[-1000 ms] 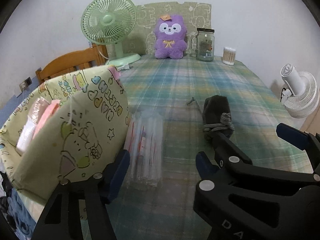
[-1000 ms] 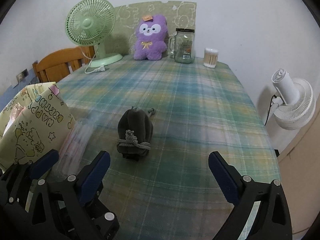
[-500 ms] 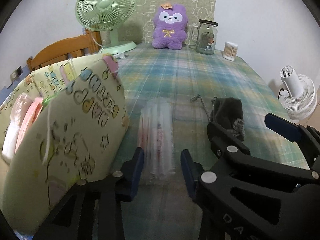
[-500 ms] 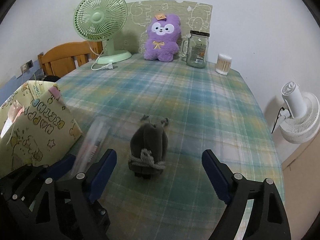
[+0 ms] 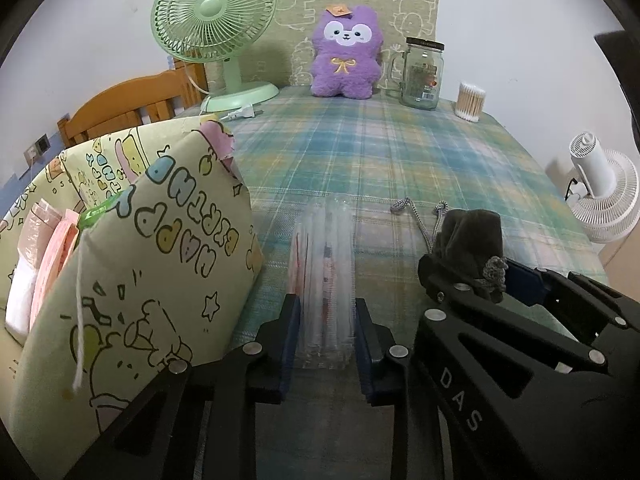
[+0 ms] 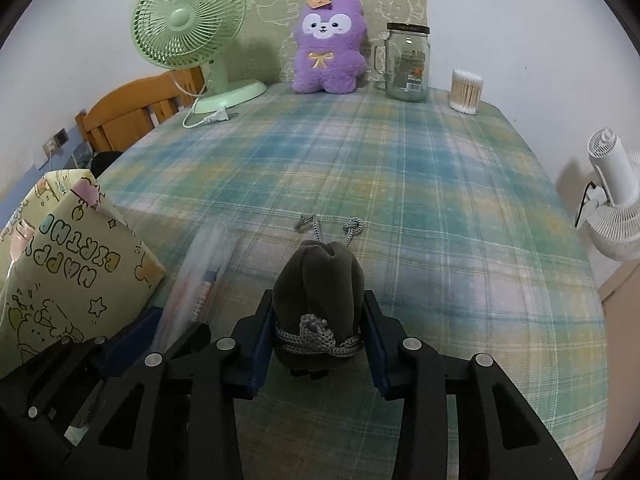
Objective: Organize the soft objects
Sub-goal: 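Grasp the black knit bundle with the right tool while the left tool grasps the clear straw bag, then lift and carry the black bundle and straw bag over the patterned box with both tools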
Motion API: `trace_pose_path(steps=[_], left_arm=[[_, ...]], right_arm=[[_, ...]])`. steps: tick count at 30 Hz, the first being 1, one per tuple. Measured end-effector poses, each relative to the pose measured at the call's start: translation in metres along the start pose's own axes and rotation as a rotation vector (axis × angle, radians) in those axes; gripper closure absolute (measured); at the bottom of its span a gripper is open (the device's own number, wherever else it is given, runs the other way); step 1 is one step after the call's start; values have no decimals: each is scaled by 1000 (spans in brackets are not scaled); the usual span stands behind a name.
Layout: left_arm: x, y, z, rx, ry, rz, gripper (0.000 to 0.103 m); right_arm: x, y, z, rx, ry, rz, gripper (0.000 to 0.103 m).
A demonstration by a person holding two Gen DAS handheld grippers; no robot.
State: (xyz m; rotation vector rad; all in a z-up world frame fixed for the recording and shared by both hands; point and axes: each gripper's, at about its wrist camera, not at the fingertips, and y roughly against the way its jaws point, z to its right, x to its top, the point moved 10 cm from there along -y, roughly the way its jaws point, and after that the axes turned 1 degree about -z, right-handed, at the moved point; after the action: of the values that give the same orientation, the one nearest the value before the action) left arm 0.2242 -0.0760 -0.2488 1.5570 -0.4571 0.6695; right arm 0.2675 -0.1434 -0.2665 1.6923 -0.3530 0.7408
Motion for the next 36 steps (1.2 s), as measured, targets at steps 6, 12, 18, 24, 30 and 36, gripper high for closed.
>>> trace_pose_path(steps=[6, 12, 18, 24, 30, 36], left_arm=[[-4, 6, 10, -46, -34, 7, 80], [-12, 23, 28, -97, -71, 20, 81], [-15, 41, 44, -133, -98, 40, 81], [-11, 65, 61, -183, -136, 84, 81], [-4, 93, 75, -255, -192, 114, 81], [6, 114, 71, -264, -241, 136, 81]], right_arm=[[-7, 9, 7, -15, -39, 11, 62], [-19, 31, 20, -35, -88, 33, 62], [-27, 56, 33, -64, -135, 64, 62], [-29, 89, 49, -125, -185, 126, 62], [-26, 129, 57, -193, -218, 185, 62], [-20, 154, 53, -235, -241, 220, 63]])
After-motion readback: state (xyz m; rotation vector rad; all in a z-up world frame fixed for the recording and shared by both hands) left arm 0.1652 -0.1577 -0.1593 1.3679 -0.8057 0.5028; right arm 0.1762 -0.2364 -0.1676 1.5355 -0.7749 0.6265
